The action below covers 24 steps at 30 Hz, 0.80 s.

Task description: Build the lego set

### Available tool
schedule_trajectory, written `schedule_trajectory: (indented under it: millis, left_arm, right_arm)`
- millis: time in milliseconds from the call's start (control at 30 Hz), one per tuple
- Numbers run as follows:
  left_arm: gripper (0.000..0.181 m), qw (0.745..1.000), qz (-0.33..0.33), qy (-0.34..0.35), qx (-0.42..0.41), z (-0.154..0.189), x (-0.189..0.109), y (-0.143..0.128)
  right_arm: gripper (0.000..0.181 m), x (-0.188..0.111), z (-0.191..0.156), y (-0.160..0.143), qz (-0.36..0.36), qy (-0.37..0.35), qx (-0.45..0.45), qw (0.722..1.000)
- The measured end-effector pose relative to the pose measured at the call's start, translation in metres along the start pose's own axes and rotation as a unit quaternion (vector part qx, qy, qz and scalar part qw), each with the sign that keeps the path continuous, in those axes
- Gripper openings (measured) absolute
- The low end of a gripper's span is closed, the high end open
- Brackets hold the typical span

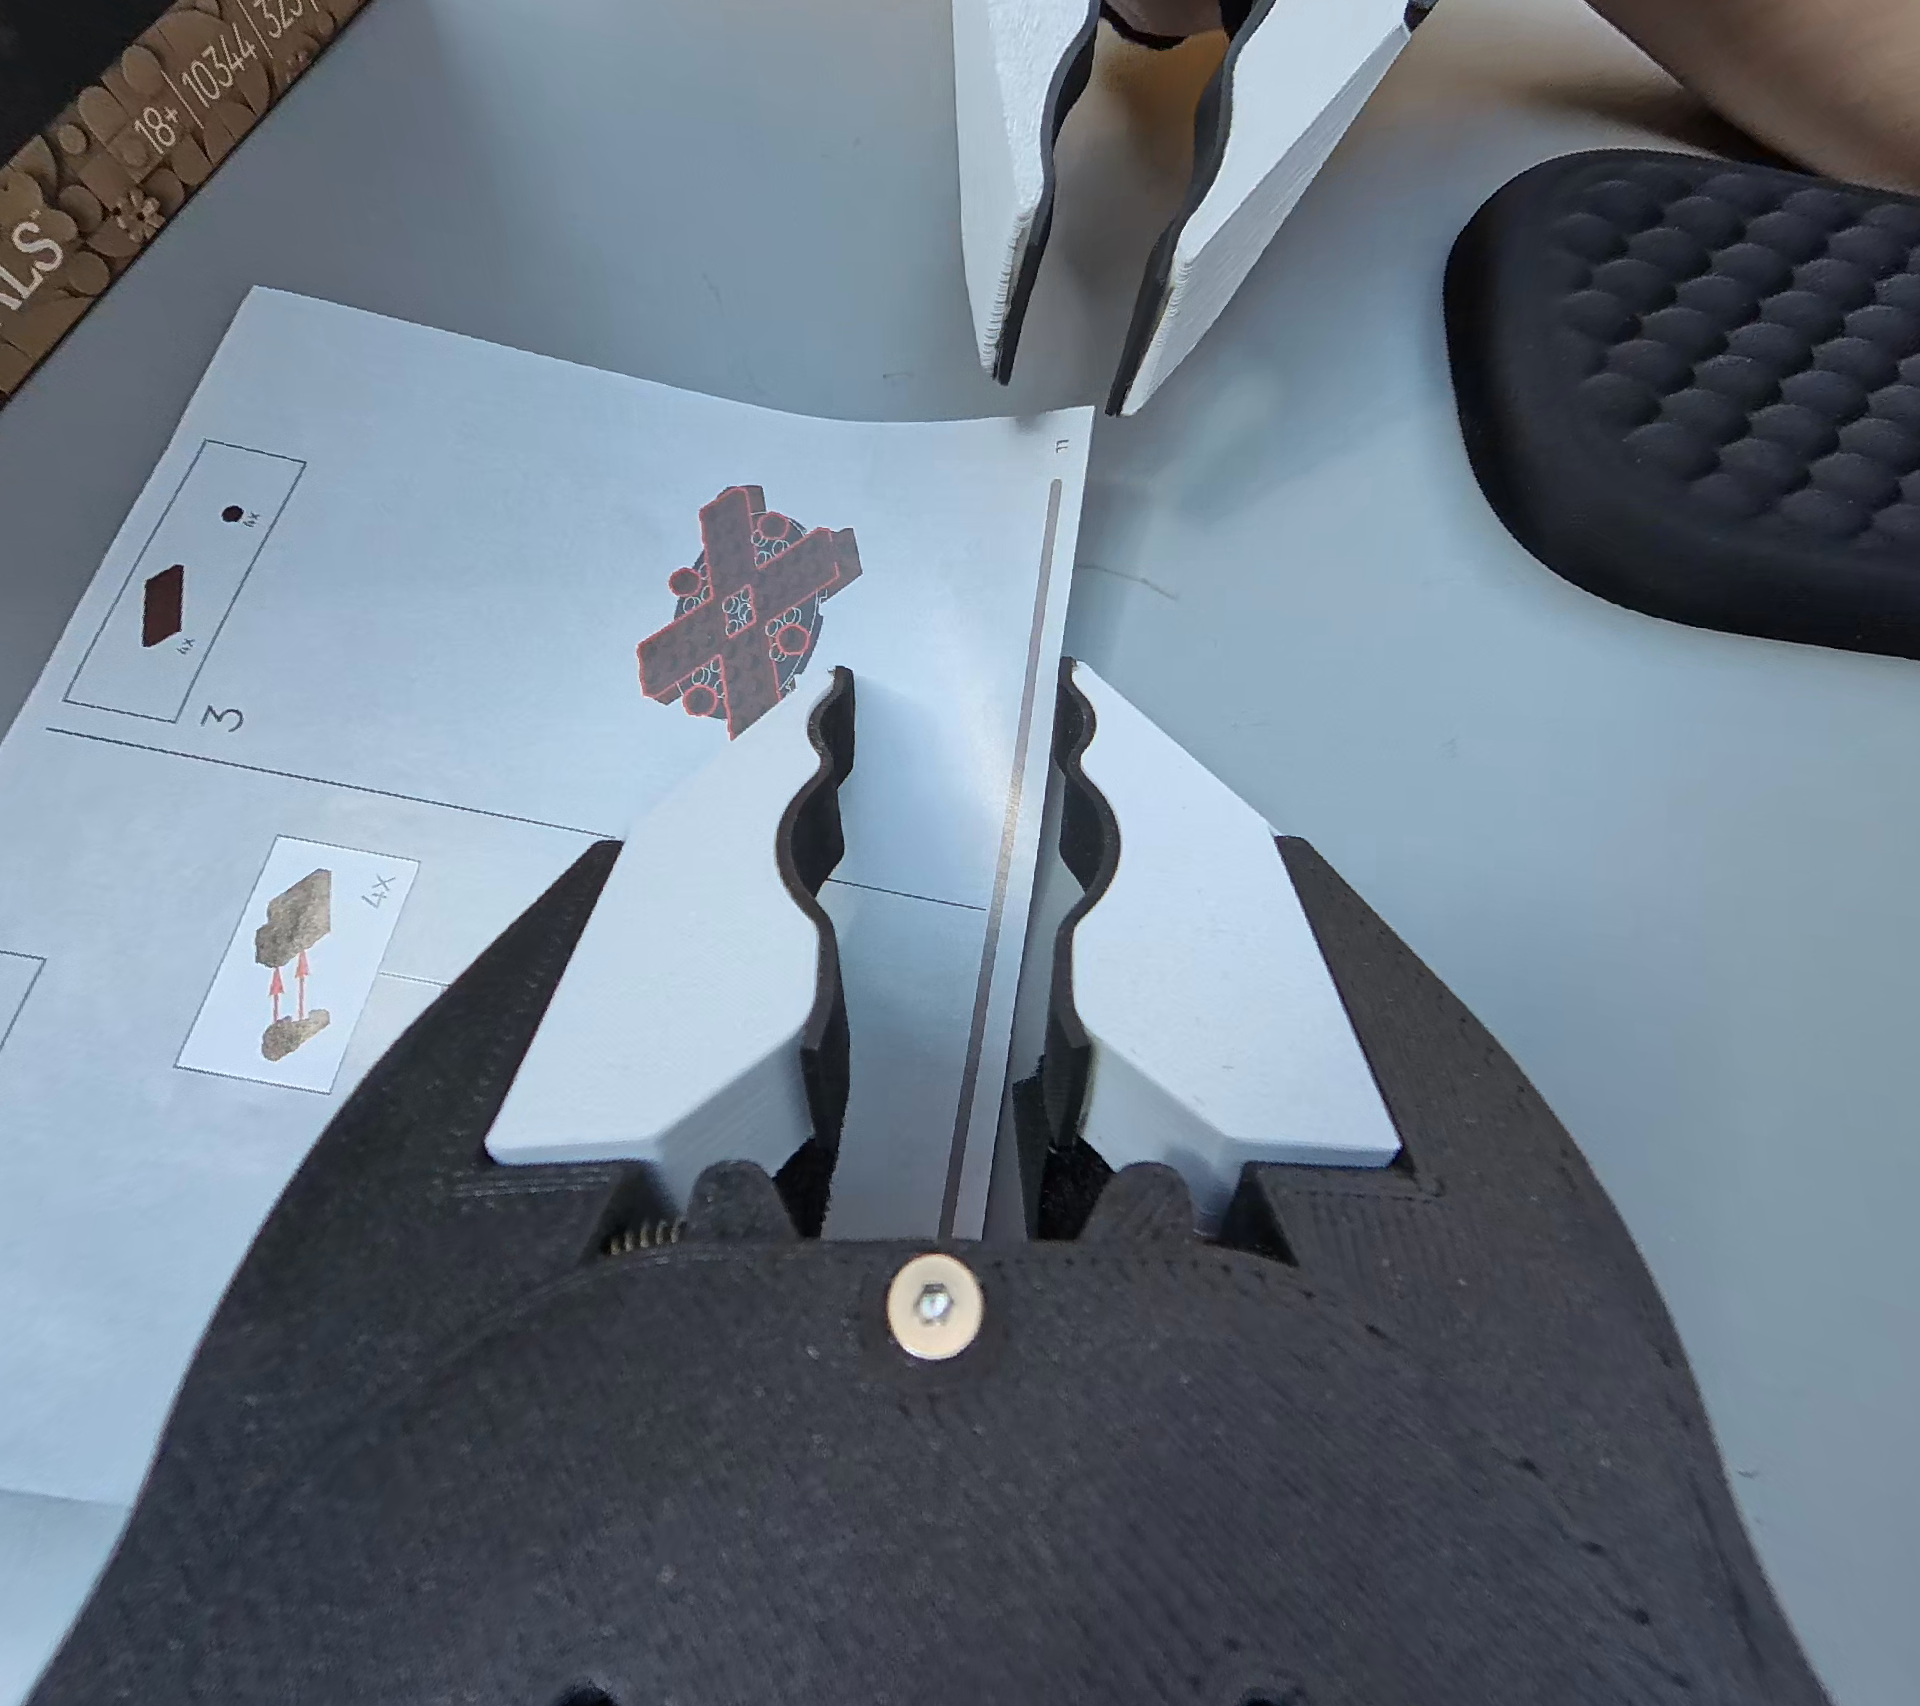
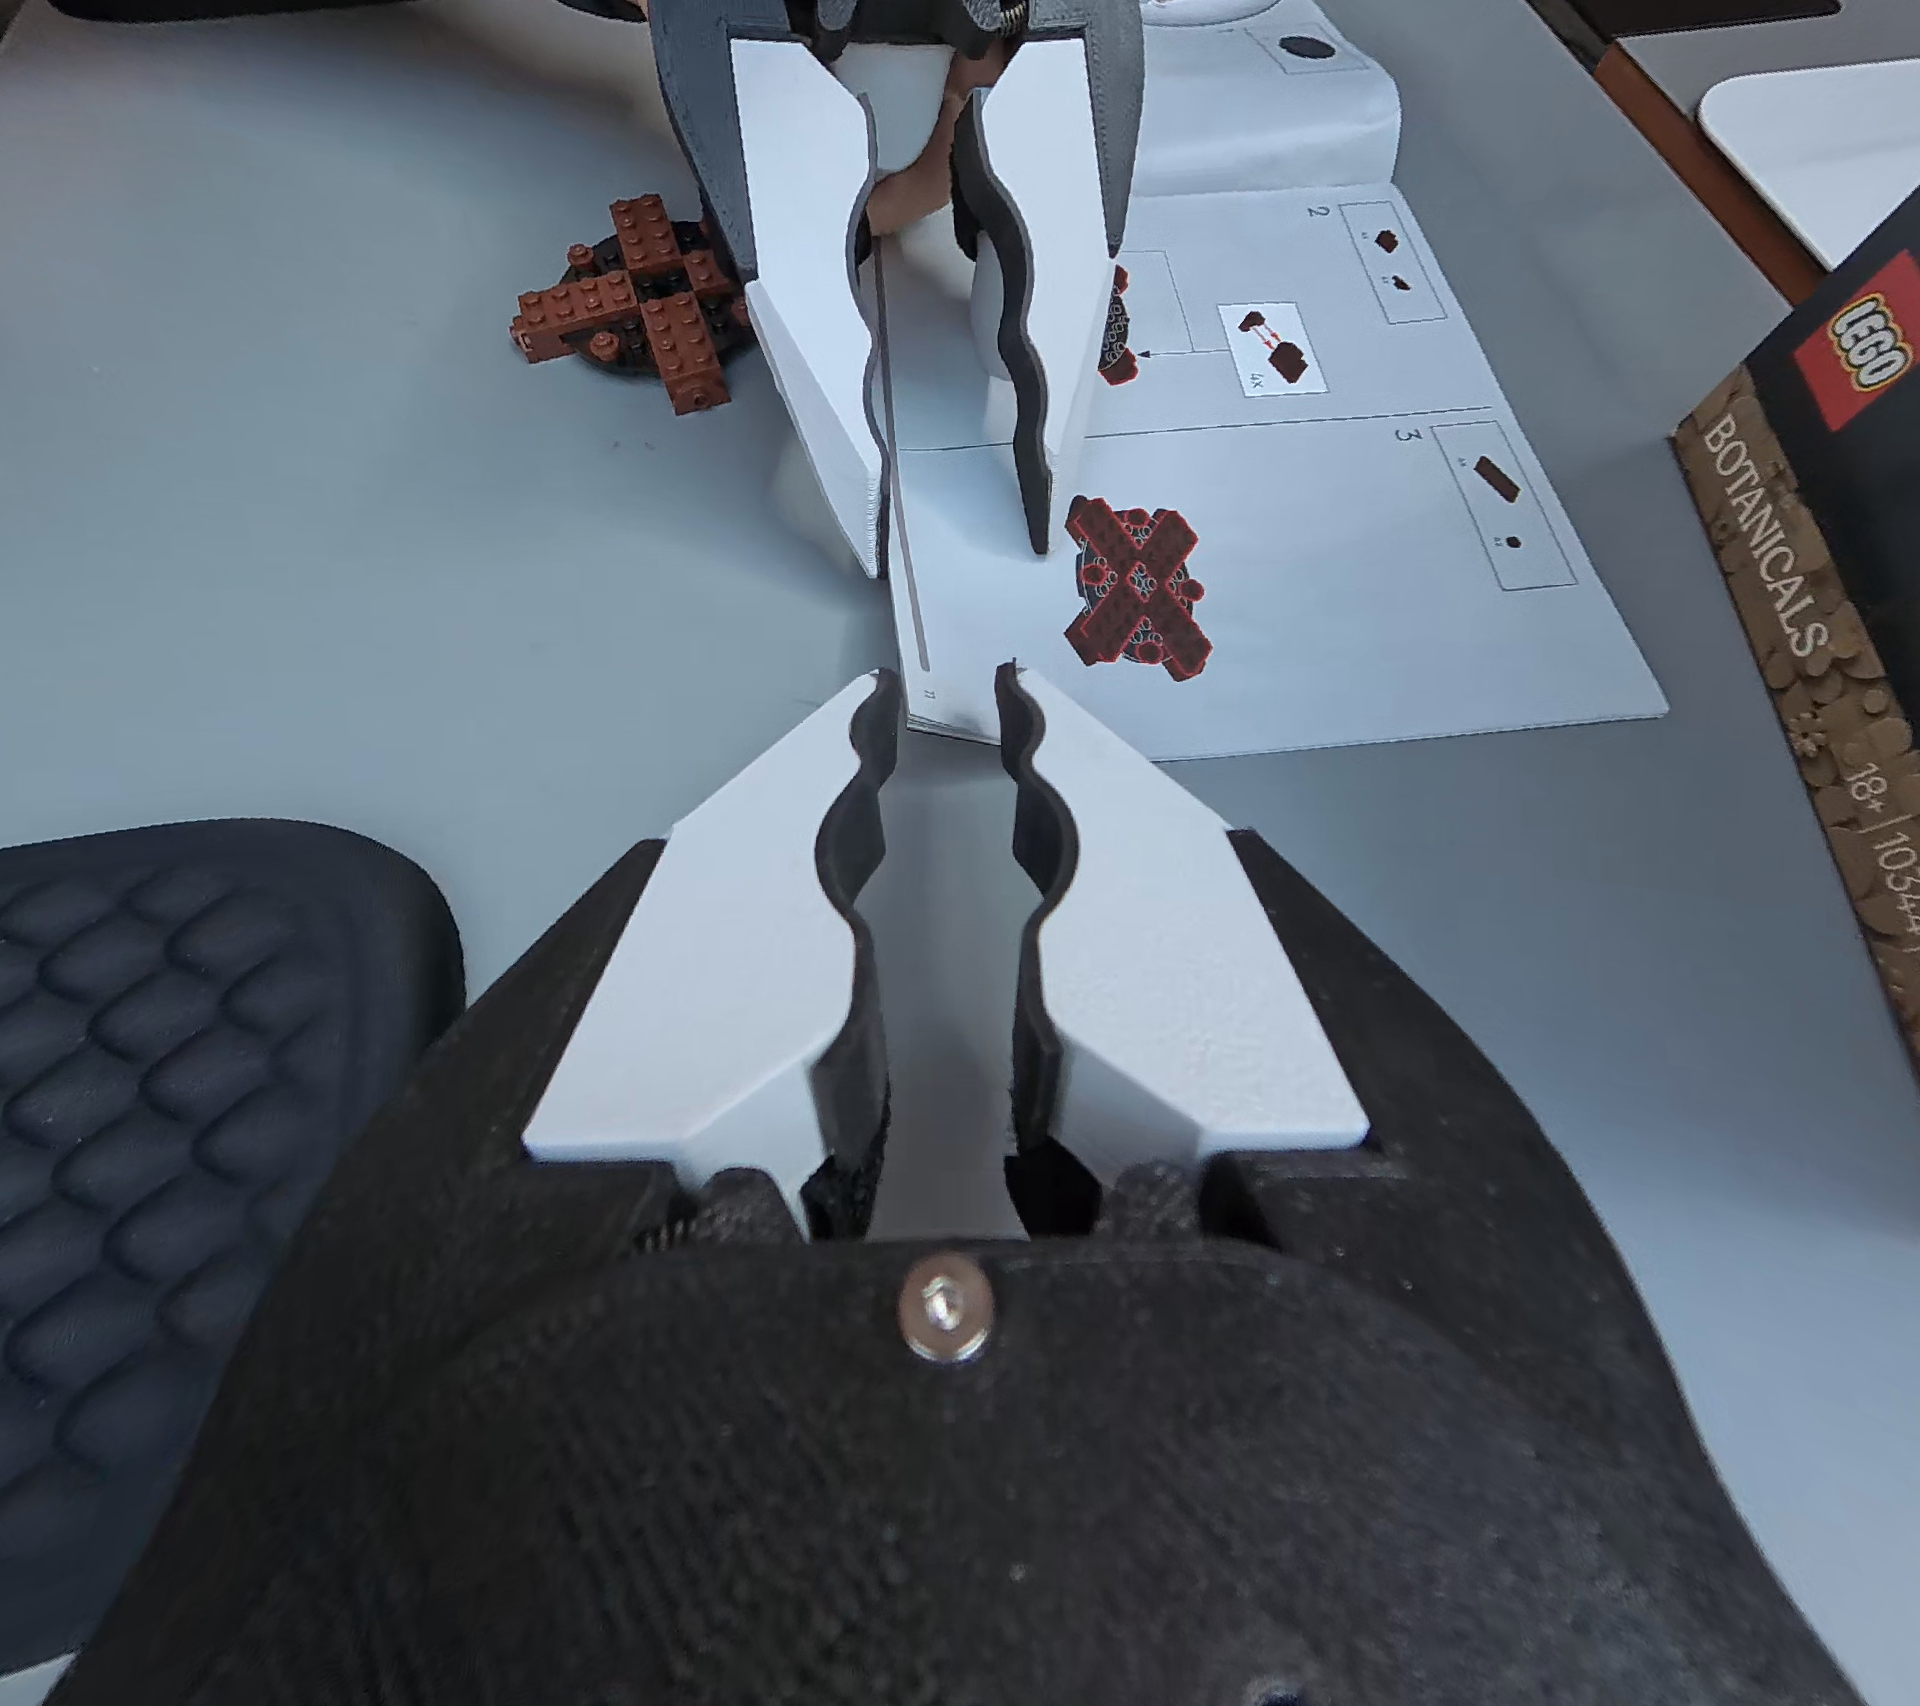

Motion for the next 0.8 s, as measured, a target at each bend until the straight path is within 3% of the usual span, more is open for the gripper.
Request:
schedule_trajectory:
  millis: [800]
  left_arm:
    - [0.037, 1.0, 0.002, 0.002, 0.0, 0.0004, 0.0, -0.0002]
  right_arm:
    - [0.015, 0.0064, 0.0008, -0.0011, -0.007, 0.001, 0.01, 1.0]
Point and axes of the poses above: each gripper's, where its closed fingertips meet, x out along the fingers, y out of its top, z = x × y across the jaws, the point moved 6 cm from there along -x, back along the fingers, and after that the axes turned 14 degrees about x, right-handed, at the moved point
